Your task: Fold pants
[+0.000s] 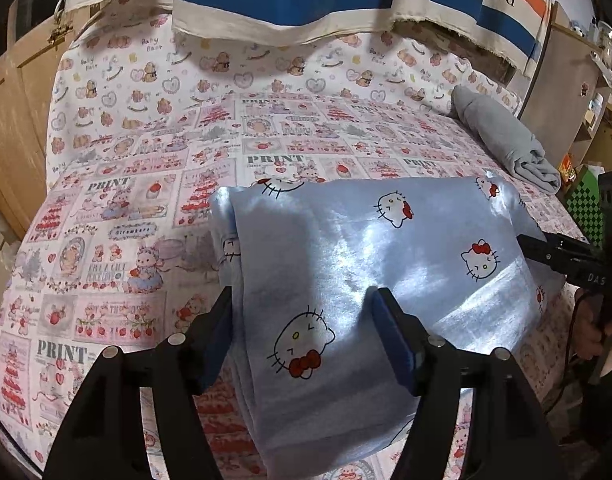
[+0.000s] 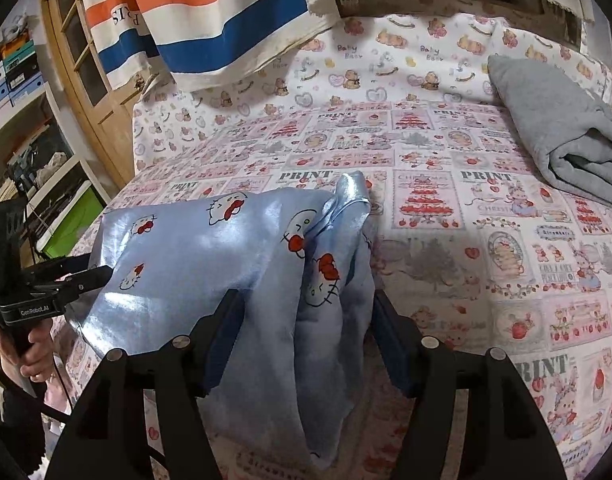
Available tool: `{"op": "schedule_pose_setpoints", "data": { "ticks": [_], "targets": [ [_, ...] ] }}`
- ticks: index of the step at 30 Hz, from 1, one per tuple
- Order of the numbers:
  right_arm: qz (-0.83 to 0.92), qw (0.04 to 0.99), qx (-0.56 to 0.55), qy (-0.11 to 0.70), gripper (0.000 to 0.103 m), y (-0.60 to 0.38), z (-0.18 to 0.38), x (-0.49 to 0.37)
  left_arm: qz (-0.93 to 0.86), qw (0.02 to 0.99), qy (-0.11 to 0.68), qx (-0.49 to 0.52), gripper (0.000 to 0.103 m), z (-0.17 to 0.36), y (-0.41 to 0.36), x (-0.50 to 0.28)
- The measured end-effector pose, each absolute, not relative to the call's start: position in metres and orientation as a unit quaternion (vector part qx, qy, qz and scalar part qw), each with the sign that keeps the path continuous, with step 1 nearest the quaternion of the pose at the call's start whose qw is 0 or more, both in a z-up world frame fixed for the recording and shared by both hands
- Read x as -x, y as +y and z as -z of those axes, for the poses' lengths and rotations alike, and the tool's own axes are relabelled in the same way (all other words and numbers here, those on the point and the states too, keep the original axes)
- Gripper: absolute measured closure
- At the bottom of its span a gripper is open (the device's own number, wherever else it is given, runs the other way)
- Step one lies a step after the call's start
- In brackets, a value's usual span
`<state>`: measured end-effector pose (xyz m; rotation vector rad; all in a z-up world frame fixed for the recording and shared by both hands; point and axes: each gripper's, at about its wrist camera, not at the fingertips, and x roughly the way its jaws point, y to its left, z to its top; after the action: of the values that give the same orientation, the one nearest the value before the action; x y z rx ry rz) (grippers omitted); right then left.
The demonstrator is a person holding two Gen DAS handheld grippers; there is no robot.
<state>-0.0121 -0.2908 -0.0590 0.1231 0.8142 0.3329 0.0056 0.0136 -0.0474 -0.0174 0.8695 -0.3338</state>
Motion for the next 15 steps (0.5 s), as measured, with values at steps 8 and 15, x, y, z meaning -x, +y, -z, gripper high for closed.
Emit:
{"op": "schedule_pose_setpoints", "data": {
  "ticks": [8, 15],
  "targets": [
    [-0.181, 0.899, -0.032, 0.398, 0.051, -0.275, 0.06, 0.013, 0.219, 0.88, 0.415, 0.071, 0.054, 0.047, 0.022, -0.005],
    [-0.199, 0.893, -0.047, 0.401, 0.077, -0.271, 0.063, 0.01, 0.266, 0.863, 0.416, 0.109, 0.082, 0.054, 0.015, -0.007]
  ]
}}
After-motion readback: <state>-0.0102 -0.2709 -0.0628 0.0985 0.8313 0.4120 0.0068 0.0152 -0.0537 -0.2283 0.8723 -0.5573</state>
